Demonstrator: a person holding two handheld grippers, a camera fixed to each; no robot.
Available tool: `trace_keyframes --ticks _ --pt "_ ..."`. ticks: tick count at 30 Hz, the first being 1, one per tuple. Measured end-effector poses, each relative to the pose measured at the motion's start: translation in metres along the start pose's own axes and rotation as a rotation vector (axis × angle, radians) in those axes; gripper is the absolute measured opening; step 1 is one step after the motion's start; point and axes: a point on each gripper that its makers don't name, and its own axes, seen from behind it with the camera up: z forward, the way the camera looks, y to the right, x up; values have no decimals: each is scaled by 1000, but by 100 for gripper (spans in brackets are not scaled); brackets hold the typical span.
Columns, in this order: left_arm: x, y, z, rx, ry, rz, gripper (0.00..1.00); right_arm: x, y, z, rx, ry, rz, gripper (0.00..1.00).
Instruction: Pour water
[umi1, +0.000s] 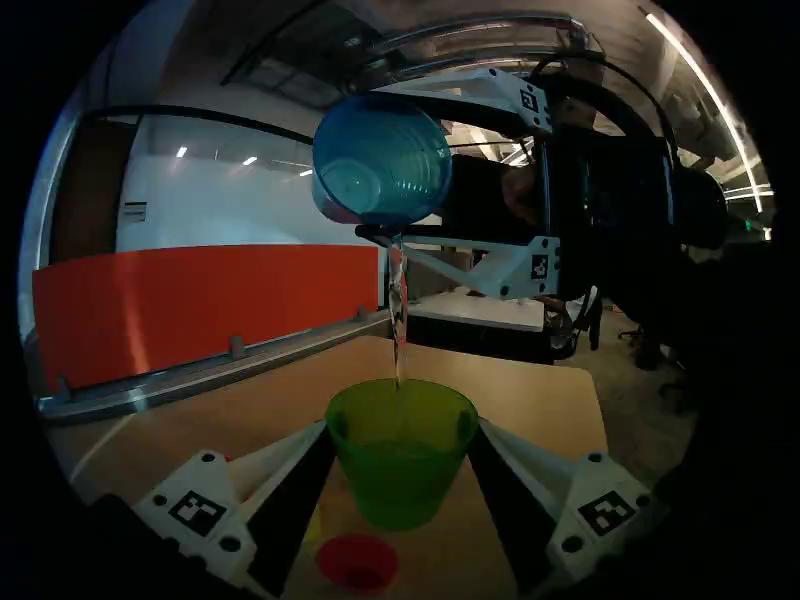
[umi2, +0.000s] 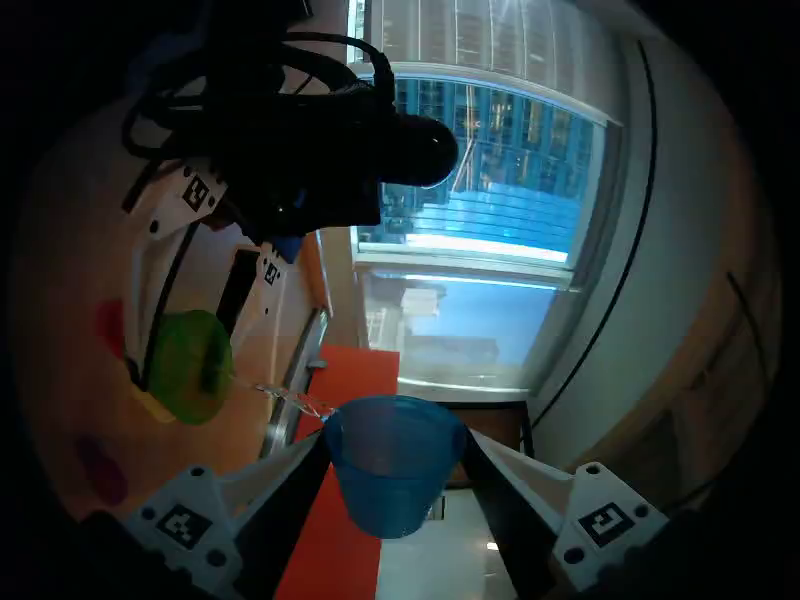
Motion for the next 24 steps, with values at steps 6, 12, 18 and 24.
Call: trace_keyframes --ticks 6,12,18,24 --pt "1 0 0 0 2 2 86 1 3 2 -2 -5 -55 92" --pt "3 0 1 -3 7 2 86 4 5 3 0 -3 -86 92" --pt "3 0 1 -4 10 4 86 7 6 3 1 -1 -93 92" --pt "5 1 1 -4 12 6 86 7 4 3 0 -3 -76 92"
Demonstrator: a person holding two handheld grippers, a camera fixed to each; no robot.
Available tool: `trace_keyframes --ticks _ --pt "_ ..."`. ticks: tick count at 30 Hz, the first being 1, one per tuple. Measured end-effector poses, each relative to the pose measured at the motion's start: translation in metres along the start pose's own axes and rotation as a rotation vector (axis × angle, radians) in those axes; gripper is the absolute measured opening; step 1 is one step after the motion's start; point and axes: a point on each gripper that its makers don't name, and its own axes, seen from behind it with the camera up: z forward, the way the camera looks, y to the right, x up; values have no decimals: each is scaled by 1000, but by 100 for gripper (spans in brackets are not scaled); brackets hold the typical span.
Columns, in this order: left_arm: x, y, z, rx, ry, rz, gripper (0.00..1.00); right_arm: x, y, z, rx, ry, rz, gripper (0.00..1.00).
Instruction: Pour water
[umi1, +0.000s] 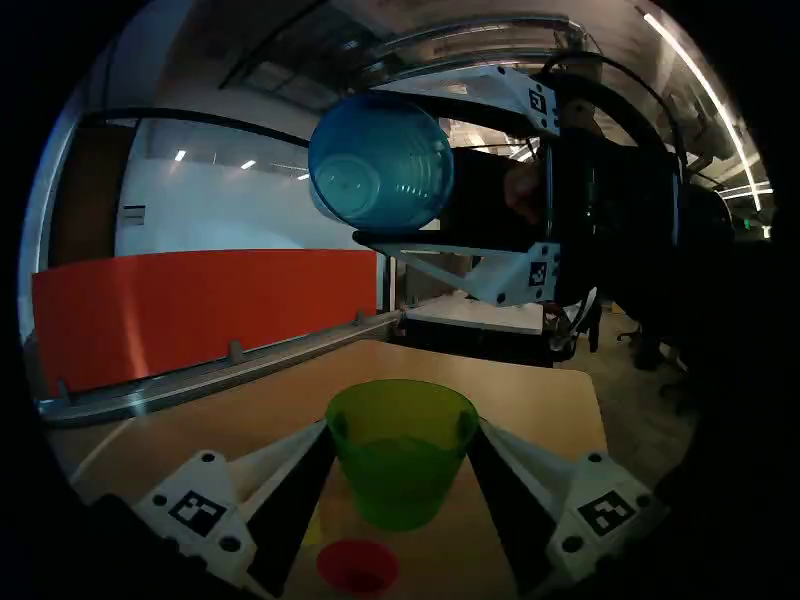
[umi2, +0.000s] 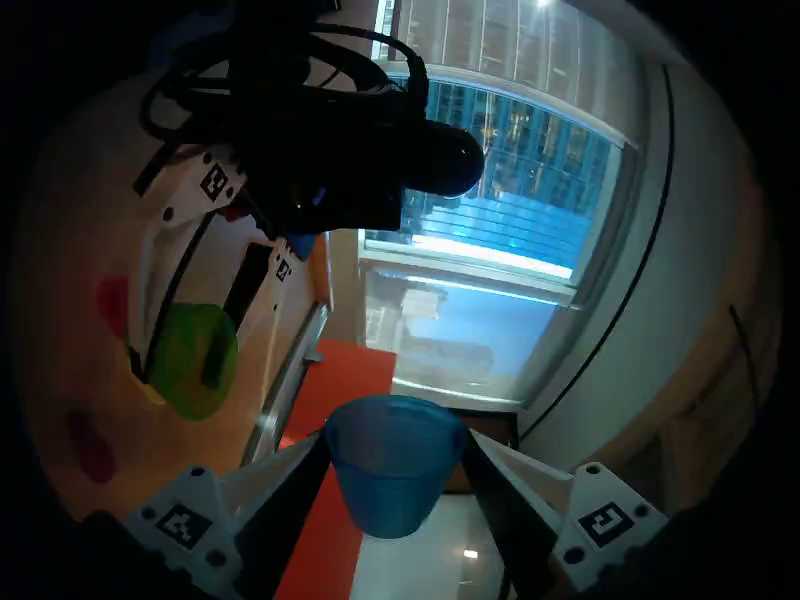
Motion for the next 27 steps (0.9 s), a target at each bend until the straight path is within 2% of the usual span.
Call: trace_keyframes --ticks 3,10,27 --pt "1 0 0 2 0 3 86 -1 -1 -1 -7 2 44 92" --pt "3 1 -2 2 4 11 86 -12 -3 -4 -18 5 228 92" --pt "8 0 -5 9 2 30 86 -26 -6 -13 -36 27 802 91"
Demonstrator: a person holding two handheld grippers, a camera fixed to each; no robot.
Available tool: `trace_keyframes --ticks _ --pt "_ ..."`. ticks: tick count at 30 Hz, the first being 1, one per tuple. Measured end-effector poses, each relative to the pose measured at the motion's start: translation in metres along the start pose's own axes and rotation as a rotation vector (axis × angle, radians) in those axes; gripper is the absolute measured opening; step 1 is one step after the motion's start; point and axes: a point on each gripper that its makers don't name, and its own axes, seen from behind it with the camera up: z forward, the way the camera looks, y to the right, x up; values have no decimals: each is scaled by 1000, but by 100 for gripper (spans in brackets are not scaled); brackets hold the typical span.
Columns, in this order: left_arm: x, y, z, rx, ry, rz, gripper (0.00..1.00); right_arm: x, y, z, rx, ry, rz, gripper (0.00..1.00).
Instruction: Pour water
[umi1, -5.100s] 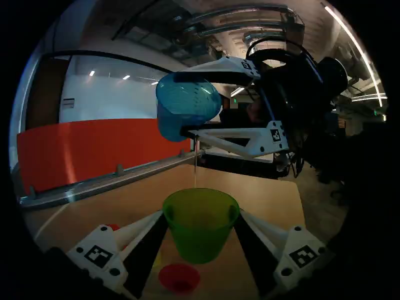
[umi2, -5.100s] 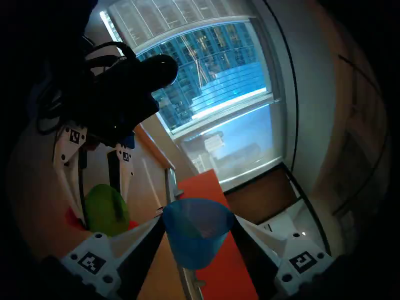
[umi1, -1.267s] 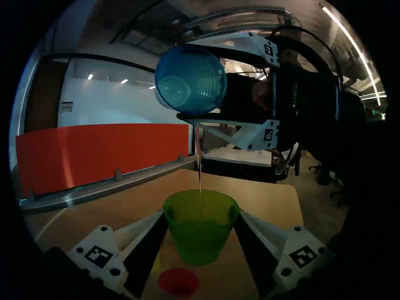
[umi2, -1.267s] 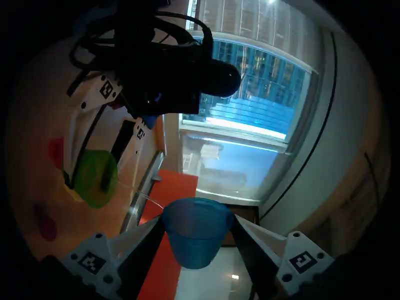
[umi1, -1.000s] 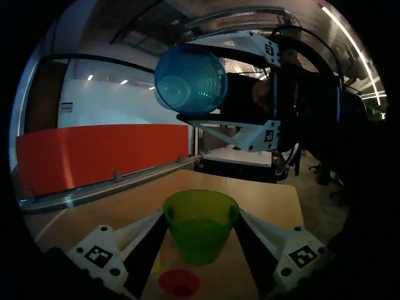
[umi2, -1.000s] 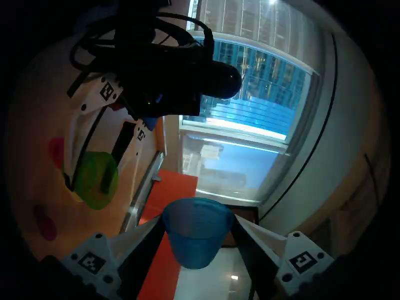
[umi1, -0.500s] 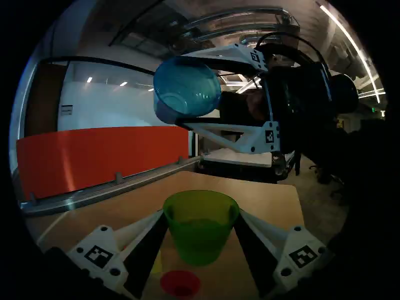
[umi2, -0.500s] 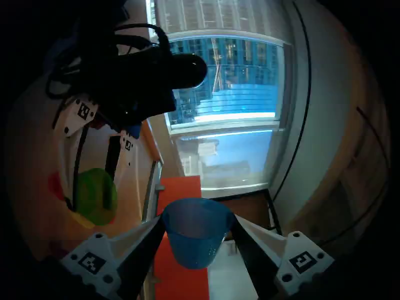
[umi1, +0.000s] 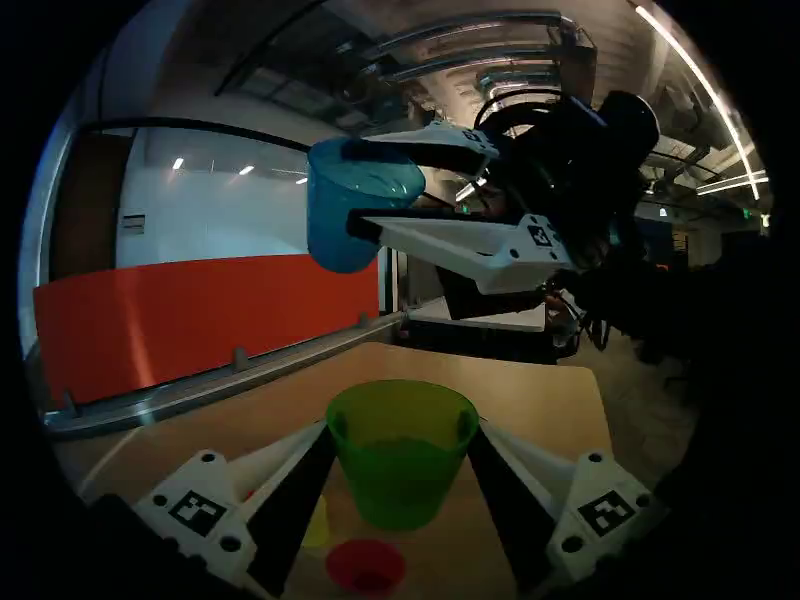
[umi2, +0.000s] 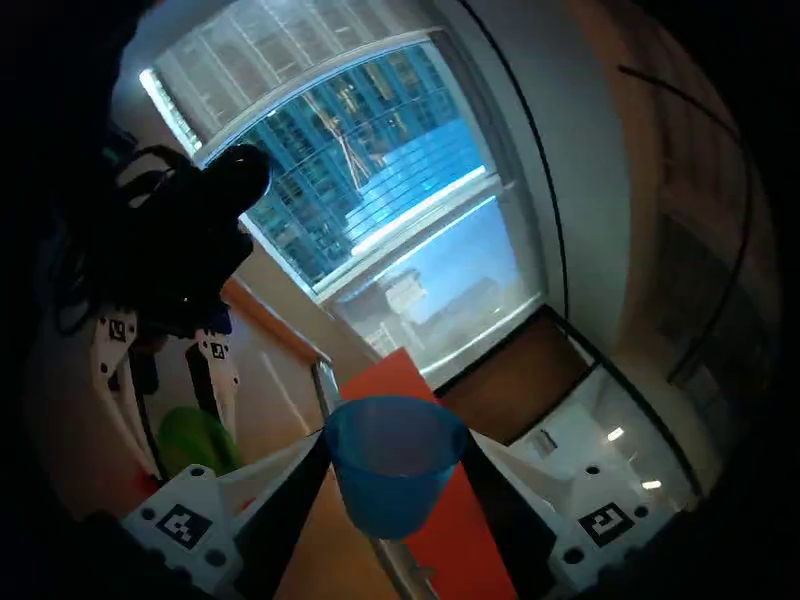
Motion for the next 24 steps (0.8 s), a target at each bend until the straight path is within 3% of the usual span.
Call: trace_keyframes --ticks 15,20,24 --pt "3 -1 -2 4 1 16 86 14 -12 -1 80 20 602 92" --pt "5 -3 -3 11 7 17 86 17 -15 -3 104 28 724 91" --pt "5 -8 -7 25 9 18 86 18 -14 -6 106 34 767 91"
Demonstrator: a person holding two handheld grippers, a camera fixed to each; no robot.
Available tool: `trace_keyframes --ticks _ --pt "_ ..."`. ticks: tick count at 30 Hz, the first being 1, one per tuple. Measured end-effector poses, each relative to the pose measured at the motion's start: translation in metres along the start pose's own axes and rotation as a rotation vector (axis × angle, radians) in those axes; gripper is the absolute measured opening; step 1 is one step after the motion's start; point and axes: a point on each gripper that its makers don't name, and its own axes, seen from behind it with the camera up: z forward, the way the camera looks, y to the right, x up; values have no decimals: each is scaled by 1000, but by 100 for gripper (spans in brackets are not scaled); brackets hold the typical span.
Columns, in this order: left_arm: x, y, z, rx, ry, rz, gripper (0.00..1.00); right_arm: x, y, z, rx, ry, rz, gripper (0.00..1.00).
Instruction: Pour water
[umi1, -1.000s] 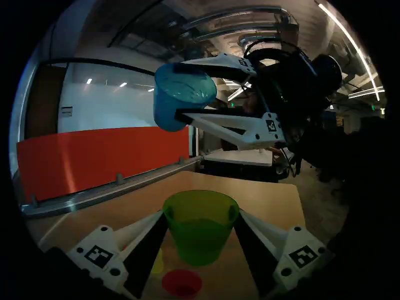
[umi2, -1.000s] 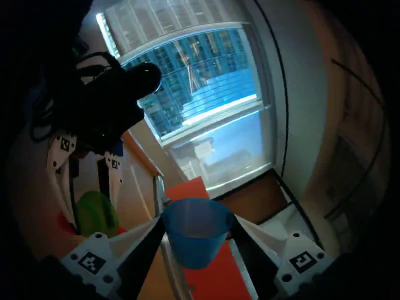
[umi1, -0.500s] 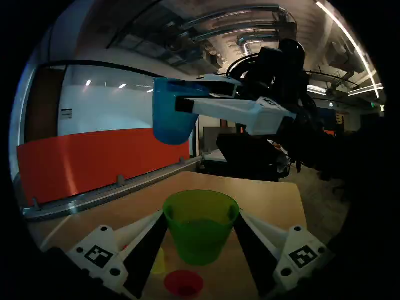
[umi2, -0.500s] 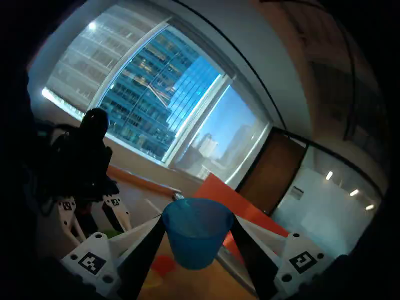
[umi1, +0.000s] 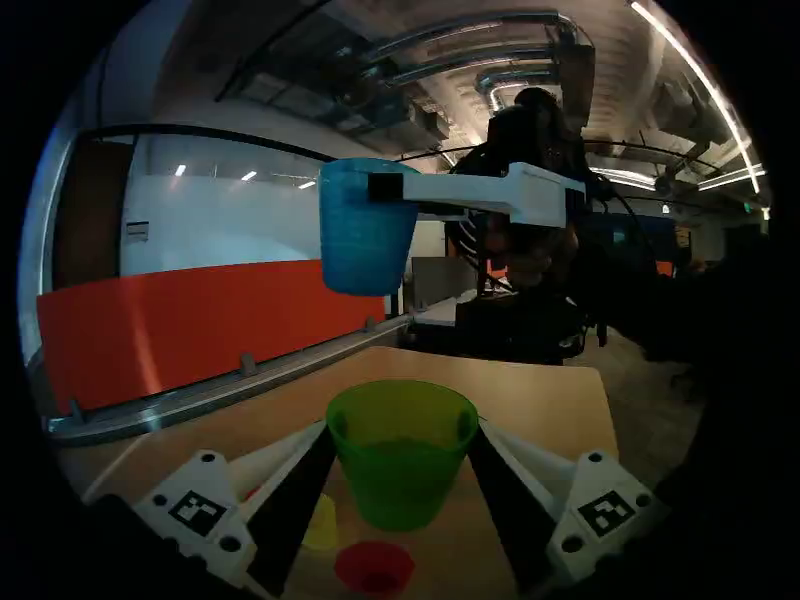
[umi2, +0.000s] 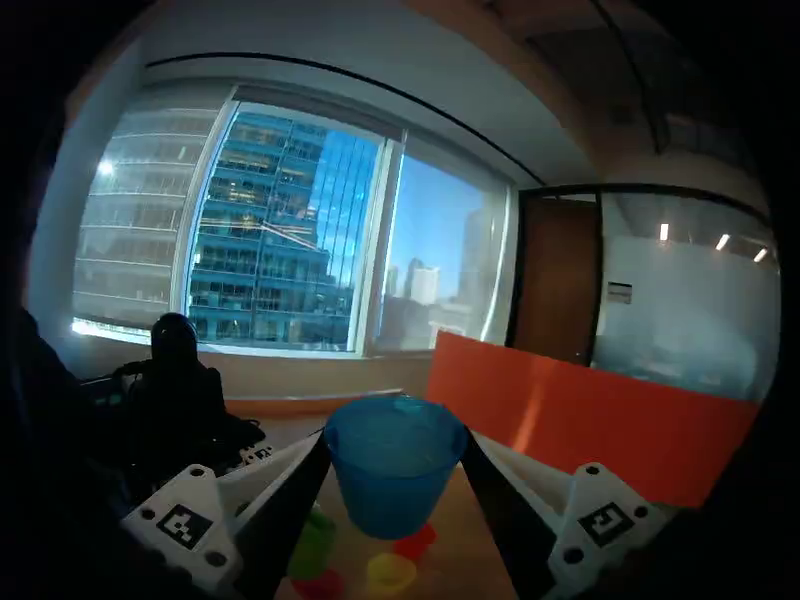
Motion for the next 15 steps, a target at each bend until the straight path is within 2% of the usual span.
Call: trace_keyframes --ticks 6,15 --pt "1 -16 -9 43 6 2 86 -5 3 -6 -14 -7 11 92" --pt "-5 -47 -31 133 2 -4 86 -25 9 -20 -35 -22 8 92"
